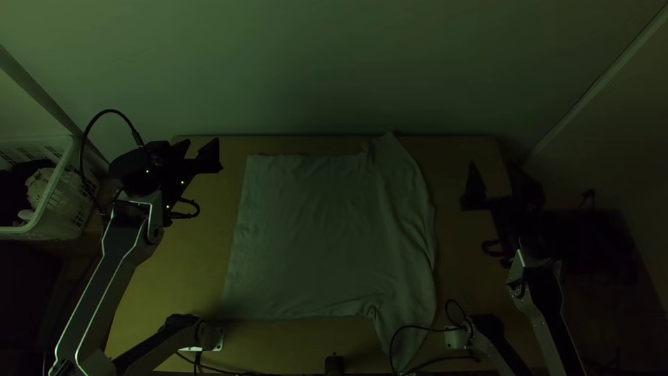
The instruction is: Fold the t-shirt
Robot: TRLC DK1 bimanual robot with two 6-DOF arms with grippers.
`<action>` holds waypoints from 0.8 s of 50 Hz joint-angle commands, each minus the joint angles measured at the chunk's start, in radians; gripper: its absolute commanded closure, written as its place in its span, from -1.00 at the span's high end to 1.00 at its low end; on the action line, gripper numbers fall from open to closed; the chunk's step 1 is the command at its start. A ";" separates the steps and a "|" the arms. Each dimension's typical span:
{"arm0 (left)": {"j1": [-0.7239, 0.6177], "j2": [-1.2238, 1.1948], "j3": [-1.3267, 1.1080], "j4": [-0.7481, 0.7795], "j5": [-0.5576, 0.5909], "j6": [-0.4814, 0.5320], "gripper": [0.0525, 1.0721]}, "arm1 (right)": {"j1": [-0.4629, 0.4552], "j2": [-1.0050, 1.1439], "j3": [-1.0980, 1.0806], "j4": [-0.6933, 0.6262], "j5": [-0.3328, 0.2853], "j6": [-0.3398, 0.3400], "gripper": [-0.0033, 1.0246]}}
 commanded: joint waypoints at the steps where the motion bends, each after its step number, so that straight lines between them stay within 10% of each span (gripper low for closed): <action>1: -0.005 0.077 0.077 -0.013 0.011 0.012 0.91 | 0.005 0.123 0.094 -0.006 -0.009 -0.015 0.93; 40: 0.076 0.651 0.547 -0.305 0.134 -0.020 0.88 | 0.020 0.705 0.505 -0.280 -0.149 0.106 0.93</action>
